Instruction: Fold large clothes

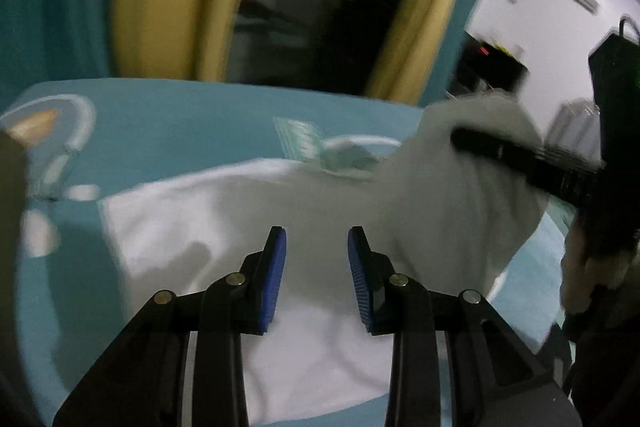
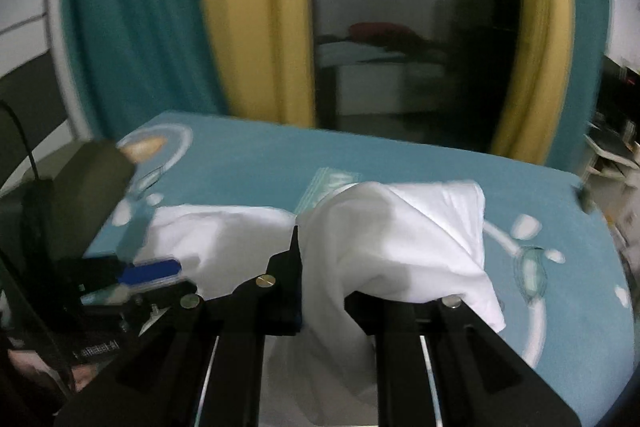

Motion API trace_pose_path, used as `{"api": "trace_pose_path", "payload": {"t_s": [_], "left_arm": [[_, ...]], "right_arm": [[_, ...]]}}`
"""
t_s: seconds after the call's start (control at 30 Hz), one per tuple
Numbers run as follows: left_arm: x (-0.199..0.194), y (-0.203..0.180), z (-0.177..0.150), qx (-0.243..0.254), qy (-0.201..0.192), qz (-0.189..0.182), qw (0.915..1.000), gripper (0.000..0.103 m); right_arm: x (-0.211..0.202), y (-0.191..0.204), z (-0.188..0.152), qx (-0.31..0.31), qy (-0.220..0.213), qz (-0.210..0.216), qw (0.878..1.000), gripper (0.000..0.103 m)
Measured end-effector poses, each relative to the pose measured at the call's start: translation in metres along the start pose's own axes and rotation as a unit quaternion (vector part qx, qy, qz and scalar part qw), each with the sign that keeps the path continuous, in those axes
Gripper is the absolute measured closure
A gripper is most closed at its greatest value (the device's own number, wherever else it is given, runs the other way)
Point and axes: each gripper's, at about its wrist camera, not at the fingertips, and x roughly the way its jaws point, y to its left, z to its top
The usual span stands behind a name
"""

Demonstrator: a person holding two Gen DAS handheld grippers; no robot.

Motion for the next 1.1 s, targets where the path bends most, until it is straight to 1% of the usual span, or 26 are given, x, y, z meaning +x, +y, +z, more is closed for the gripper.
{"api": "trace_pose_path", "payload": {"t_s": [0.13,0.27,0.37,0.4,0.47,0.5,0.53,0.57,0.6,0.67,0.7,0.77,0.83,0.9,0.97,1.03,1.1], "left_arm": [[-0.029,0.049,-0.002,-0.035,-0.022,0.057,0.9975,0.068],[-0.046,0.083,-0.011,-0.062,-0.025,0.088,0.9939,0.066],[-0.057,0.102,-0.017,-0.074,-0.022,0.1,0.992,0.066],[-0.059,0.106,-0.017,-0.074,-0.022,0.102,0.9918,0.066],[-0.063,0.112,-0.018,-0.075,-0.022,0.105,0.9914,0.065],[-0.068,0.114,-0.019,-0.077,-0.021,0.104,0.9913,0.064],[-0.072,0.115,-0.02,-0.076,-0.02,0.105,0.9914,0.064],[-0.074,0.117,-0.018,-0.074,-0.019,0.107,0.9913,0.062],[-0.076,0.119,-0.019,-0.071,-0.02,0.109,0.9913,0.061],[-0.077,0.118,-0.016,-0.068,-0.02,0.11,0.9914,0.059],[-0.079,0.117,-0.013,-0.066,-0.019,0.107,0.9919,0.057],[-0.08,0.111,-0.006,-0.055,-0.025,0.093,0.9938,0.052],[-0.078,0.1,0.001,-0.044,-0.026,0.071,0.9962,0.05],[-0.067,0.084,0.008,-0.029,-0.016,0.042,0.9986,0.048],[-0.053,0.064,0.013,-0.013,-0.005,0.011,0.9998,0.048],[-0.037,0.048,0.015,0.006,0.01,-0.017,0.9998,0.047],[-0.017,0.037,0.013,0.023,0.038,-0.02,0.9988,0.046]], "right_arm": [[0.033,0.04,-0.008,-0.025,0.037,0.042,0.998,0.09],[0.058,0.075,-0.021,-0.045,0.073,0.08,0.993,0.089],[0.072,0.095,-0.026,-0.057,0.102,0.102,0.988,0.087],[0.075,0.101,-0.027,-0.058,0.108,0.115,0.986,0.084],[0.079,0.111,-0.029,-0.055,0.122,0.158,0.978,0.074],[0.082,0.118,-0.031,-0.057,0.132,0.186,0.972,0.058],[0.086,0.126,-0.033,-0.062,0.145,0.213,0.964,0.035],[0.089,0.135,-0.037,-0.069,0.156,0.237,0.956,0.027],[0.087,0.146,-0.043,-0.085,0.161,0.264,0.947,0.019],[0.079,0.159,-0.049,-0.112,0.152,0.284,0.94,0.019],[0.073,0.162,-0.051,-0.122,0.147,0.285,0.939,0.019],[0.056,0.157,-0.049,-0.125,0.124,0.28,0.944,0.019],[0.035,0.139,-0.045,-0.116,0.097,0.271,0.951,0.019],[0.011,0.117,-0.042,-0.102,0.071,0.26,0.958,0.019],[-0.013,0.089,-0.039,-0.084,0.047,0.238,0.966,0.019],[-0.027,0.066,-0.039,-0.067,0.034,0.215,0.974,0.018],[-0.033,0.036,-0.042,-0.041,0.026,0.165,0.985,0.018]]}}
